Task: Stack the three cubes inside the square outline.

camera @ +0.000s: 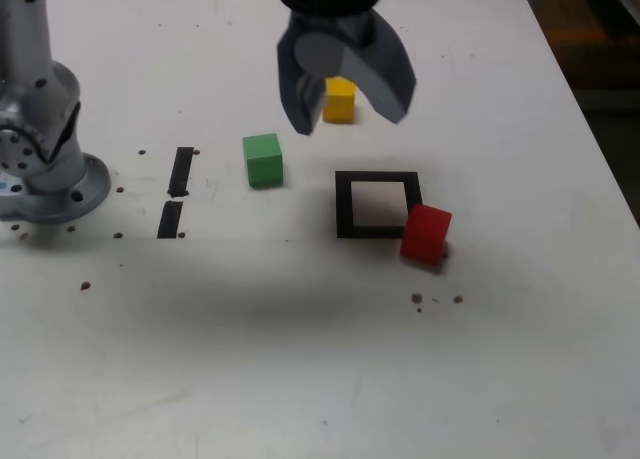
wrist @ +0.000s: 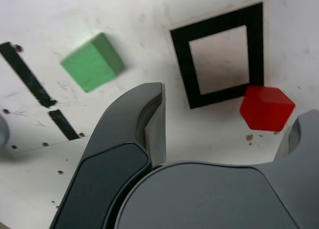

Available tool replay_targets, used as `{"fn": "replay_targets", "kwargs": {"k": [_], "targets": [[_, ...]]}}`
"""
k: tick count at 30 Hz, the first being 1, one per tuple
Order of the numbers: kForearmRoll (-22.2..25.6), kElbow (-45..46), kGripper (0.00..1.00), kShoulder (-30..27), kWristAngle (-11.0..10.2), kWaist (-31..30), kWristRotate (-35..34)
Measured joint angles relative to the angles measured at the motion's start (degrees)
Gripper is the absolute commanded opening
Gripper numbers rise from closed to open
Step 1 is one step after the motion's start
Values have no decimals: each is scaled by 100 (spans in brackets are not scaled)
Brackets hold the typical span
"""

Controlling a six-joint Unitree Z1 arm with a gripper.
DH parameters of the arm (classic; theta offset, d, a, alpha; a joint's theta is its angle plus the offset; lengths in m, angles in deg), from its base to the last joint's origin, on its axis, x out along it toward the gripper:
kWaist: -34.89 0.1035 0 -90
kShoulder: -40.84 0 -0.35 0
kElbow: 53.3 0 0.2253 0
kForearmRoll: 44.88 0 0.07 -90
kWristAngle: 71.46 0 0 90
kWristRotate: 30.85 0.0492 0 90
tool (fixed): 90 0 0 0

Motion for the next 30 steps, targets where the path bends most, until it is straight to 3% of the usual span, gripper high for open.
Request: {"fn": "replay_targets", "kwargs": {"k": [17, 30], "targets": [[-104, -765, 91, 1238, 100, -634, -115], [-125, -1172, 91, 1728, 100, -693, -114]]}}
